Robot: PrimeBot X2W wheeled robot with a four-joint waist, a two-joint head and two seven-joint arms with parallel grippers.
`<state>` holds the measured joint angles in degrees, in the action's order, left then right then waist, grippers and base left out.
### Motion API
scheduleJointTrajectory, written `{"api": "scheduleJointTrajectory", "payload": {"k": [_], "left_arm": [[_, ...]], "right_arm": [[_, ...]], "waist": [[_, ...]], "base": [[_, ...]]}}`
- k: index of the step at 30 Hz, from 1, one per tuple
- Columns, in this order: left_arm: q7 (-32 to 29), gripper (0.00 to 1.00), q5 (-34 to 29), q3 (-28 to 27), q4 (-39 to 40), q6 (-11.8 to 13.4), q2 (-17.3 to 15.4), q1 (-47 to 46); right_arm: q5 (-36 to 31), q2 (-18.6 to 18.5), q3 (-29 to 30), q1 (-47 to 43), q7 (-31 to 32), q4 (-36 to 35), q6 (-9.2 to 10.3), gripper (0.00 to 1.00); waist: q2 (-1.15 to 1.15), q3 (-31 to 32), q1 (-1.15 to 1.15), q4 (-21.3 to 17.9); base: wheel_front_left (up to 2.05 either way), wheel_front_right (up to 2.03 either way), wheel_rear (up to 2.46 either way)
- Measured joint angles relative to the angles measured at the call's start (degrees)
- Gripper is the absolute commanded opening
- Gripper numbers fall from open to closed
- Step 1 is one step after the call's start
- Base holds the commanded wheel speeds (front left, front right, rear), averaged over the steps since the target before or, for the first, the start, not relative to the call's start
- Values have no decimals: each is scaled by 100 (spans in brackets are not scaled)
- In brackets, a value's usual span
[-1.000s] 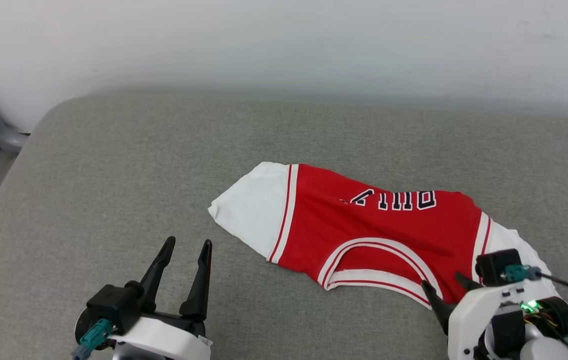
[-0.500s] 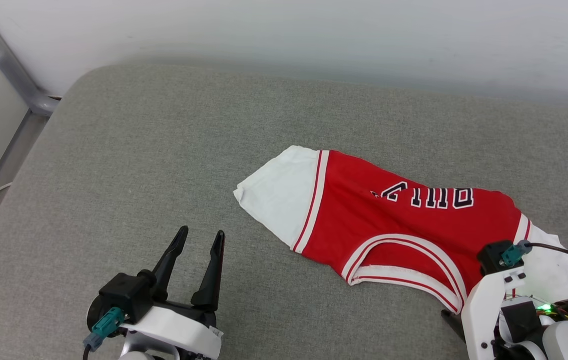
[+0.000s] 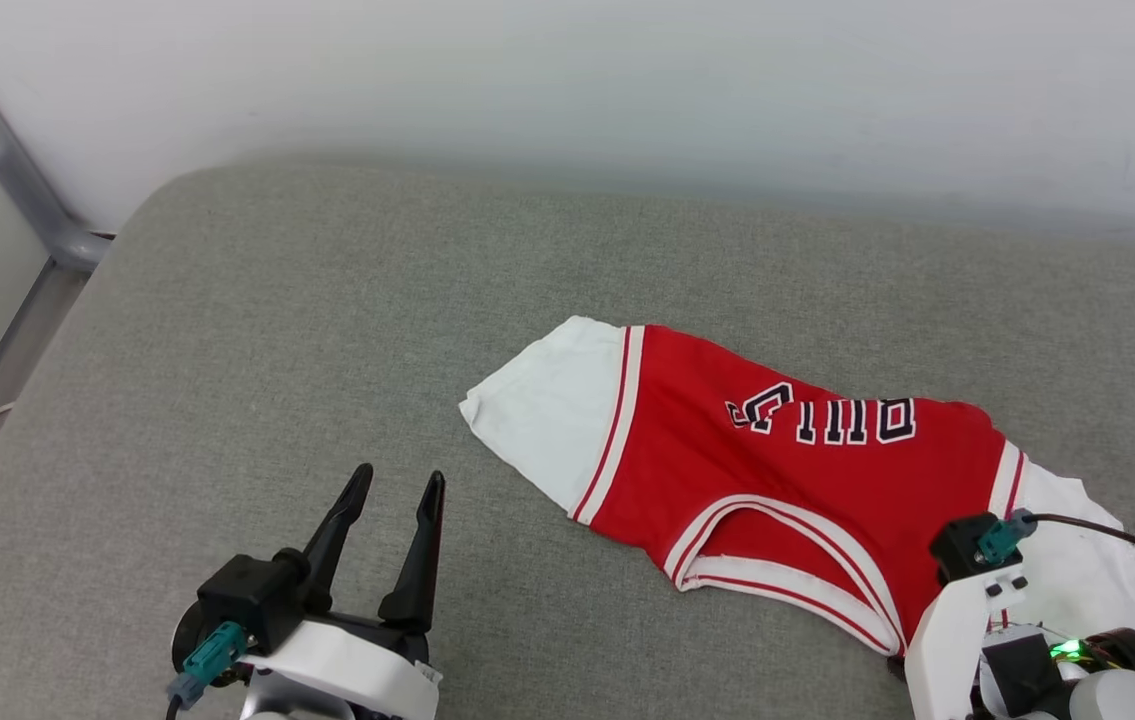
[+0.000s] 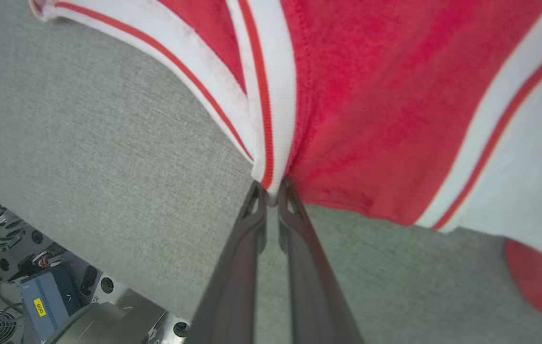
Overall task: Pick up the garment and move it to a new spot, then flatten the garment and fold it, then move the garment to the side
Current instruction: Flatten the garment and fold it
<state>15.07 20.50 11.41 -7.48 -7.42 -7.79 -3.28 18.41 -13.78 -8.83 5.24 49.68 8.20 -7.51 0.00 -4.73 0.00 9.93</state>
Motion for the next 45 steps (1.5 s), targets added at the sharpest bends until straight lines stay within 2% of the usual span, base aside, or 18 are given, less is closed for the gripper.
{"api": "scheduleJointTrajectory", "payload": {"k": [6,14,19,24,25,26,32,40,45], "left_arm": [[0,100,-1,-27,-16,0,1,133],[0,100,-10,-62,0,-7,36,297],[0,100,-11,-64,13,-7,60,311],[0,100,-10,-45,13,-7,73,316],[0,100,-10,-42,13,-7,71,316],[0,100,-9,-40,11,-7,69,316],[0,100,-7,-43,-7,-7,51,311],[0,100,10,25,2,-7,62,248],[0,100,26,109,18,-7,63,104]], "right_arm": [[346,86,13,-423,620,-697,0,0],[458,207,-13,-1305,1459,-1708,1,0],[410,426,-112,-1853,1691,-1792,0,0],[92,459,-121,-1905,1349,-1492,0,0],[68,483,-89,-1876,1217,-1434,1,44],[45,499,-74,-1816,1098,-1381,0,100],[130,413,-25,-1385,960,-1436,0,100],[330,27,588,-279,1530,-1987,0,100],[162,-314,902,371,1867,-1557,0,100]], "waist": [[0,242,-1,-113],[0,474,-1,-201],[0,480,-1,-186],[0,416,0,-172],[0,403,0,-173],[0,389,-1,-173],[0,340,0,-184],[0,195,-1,-149],[0,-27,0,-48]], "base": [[0,0,0],[0,0,0],[0,0,0],[0,0,0],[0,0,0],[0,0,0],[0,0,0],[0,0,0],[0,0,0]]}}
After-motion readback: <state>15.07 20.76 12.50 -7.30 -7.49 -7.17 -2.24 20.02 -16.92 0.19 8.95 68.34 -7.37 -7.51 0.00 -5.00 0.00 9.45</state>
